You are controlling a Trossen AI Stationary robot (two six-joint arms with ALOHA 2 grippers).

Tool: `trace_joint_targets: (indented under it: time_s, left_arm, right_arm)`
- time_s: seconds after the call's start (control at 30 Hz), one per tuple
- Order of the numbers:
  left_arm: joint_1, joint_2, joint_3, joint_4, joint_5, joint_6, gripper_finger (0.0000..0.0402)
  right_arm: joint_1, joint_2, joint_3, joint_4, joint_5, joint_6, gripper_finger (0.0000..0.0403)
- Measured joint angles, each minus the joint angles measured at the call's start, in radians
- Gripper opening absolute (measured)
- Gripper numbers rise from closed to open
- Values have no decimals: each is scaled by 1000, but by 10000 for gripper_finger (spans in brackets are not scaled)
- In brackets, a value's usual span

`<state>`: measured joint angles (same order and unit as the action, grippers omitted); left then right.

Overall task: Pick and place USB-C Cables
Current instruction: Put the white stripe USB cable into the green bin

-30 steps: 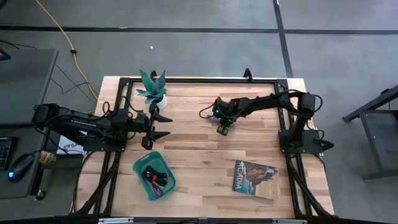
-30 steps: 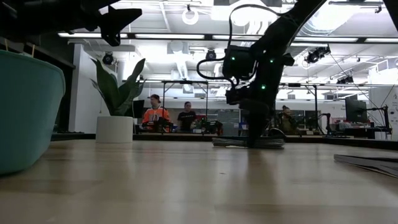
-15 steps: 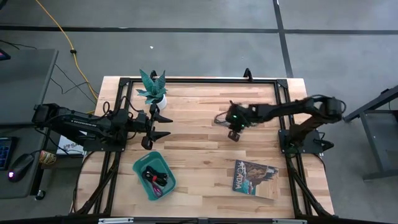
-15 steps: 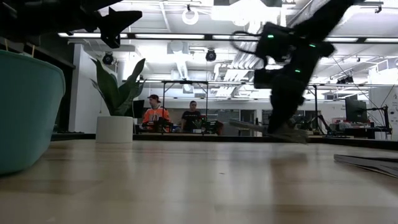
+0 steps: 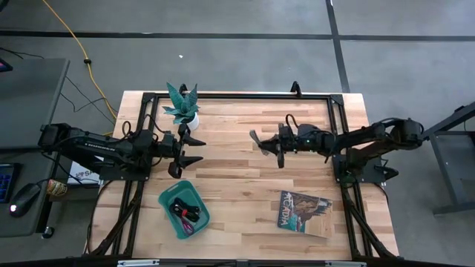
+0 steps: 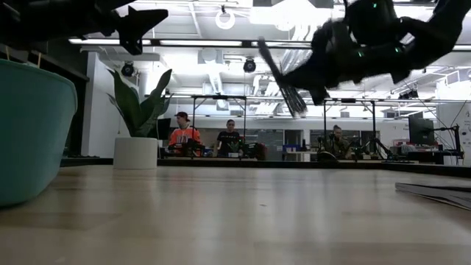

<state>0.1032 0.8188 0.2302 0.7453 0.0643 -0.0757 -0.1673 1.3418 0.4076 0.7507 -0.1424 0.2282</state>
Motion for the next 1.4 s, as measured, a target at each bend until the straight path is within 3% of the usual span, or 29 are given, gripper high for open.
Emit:
trace_joint_targets:
  time_s: [0.3,0.87,1.07,1.23,1.4]
  left_arm:
    - [0,1,0,9,-9,0,229]
    - [0,26,0,70,-30,-1,229]
    - [0,225,6,282,-59,-51,229]
    - [0,420,105,314,-211,-65,229]
    - [-5,559,211,316,-154,-72,229]
  right_arm:
    - [13,-2,132,49,26,-15,4]
    - [79,-2,134,18,71,-27,3]
    - [103,22,134,79,72,-27,3]
    - [136,93,161,113,71,-27,3]
    - [159,169,227,106,71,-27,3]
